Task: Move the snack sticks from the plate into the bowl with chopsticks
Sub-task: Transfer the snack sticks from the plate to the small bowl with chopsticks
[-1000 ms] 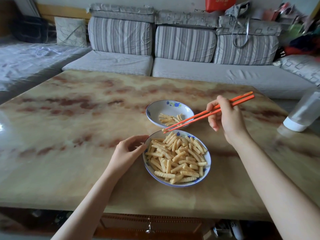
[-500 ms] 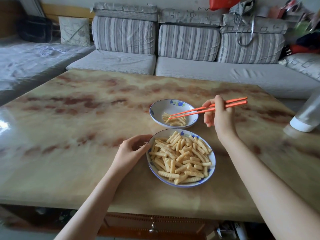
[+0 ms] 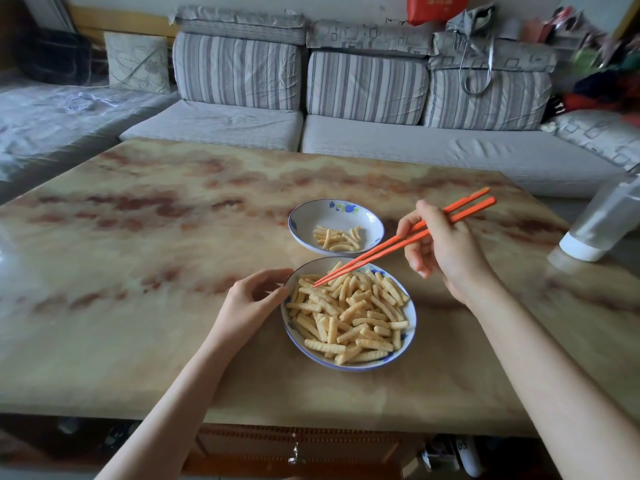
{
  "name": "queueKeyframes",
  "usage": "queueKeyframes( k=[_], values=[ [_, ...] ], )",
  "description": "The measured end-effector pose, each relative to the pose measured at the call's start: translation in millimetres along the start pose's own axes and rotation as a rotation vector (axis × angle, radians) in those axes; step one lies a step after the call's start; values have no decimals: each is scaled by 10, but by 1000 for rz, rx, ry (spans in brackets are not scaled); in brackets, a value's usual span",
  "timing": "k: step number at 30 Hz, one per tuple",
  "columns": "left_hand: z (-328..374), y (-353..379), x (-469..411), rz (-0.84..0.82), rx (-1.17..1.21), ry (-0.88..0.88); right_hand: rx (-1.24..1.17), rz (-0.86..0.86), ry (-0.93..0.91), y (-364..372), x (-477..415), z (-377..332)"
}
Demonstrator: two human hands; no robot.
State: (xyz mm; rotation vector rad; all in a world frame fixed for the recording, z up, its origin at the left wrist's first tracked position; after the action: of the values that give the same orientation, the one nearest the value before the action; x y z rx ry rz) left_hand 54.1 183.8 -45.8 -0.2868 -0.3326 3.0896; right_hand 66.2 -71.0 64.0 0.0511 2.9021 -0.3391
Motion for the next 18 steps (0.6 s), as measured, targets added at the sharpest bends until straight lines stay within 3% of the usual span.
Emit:
queueKeyframes(
  k=[8,18],
  values=[
    [12,5,-1,-4,1,12,-4,-41,84,93,31,110],
    [-20,8,-15,0,9,10,-87,132,96,-123,-10,169]
  ],
)
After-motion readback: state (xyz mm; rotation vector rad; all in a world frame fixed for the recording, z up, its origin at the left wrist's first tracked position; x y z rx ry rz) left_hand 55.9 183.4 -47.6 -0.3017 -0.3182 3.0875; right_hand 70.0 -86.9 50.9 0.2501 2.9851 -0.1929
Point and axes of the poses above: each hand's wrist, its own x-axis away from the middle knuckle, its own y-axis out of the palm, z = x × y, the point moved 10 cm from there along -x, towards the middle knuckle, and after that the axes turned 6 degrees about x, right-handed, at the moved point
